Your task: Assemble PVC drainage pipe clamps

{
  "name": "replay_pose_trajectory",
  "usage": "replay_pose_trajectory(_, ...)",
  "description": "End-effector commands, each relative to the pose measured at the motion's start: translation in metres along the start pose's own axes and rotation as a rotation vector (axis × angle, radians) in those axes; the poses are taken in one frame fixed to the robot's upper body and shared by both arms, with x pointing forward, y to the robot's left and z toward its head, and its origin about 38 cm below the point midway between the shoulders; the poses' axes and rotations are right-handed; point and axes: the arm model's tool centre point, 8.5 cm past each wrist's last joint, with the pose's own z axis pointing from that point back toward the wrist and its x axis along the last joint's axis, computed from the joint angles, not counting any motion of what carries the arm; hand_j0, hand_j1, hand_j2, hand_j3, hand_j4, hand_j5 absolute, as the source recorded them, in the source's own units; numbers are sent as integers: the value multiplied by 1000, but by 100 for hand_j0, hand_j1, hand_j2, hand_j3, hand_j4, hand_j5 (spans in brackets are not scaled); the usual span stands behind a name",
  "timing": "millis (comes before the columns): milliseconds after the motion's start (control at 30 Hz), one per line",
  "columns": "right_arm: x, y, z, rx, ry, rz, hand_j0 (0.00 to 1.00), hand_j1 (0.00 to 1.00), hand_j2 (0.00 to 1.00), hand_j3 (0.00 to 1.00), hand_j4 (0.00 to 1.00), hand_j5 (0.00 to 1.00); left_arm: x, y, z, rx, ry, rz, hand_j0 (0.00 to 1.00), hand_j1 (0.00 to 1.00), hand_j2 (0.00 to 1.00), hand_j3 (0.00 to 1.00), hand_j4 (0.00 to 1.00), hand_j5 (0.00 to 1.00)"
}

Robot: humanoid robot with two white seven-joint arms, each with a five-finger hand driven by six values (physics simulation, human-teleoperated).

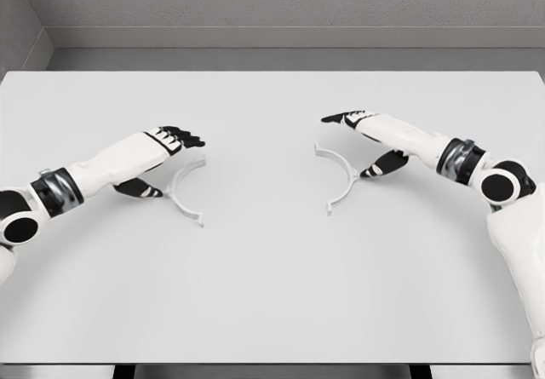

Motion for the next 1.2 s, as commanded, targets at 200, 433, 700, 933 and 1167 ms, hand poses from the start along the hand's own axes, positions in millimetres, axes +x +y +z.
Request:
replay_pose_trajectory(200,-11,3,0,6,25,-35,100,100,100,100,100,100,8,-1,-11,10,-24,21,100,100,100,100,100,100)
replay_pose_trajectory(433,-10,6,-7,12,24,-47,100,100,100,100,100,100,13,1,-20,17,-36,10,100,100,100,100,100,100)
replay_pose_trajectory(700,-4,6,-15,9,9,-45,100,100,100,100,100,100,19,2,-30,24,-49,0,100,100,100,100,100,100)
replay_pose_trajectory(933,0,7,-19,16,-3,-39,100,100,100,100,100,100,27,2,-42,22,-67,-6,100,100,100,100,100,100)
replay_pose_trajectory(1167,5,10,-26,17,-20,-45,100,100,100,100,100,100,29,4,-45,25,-73,-7,100,100,100,100,100,100)
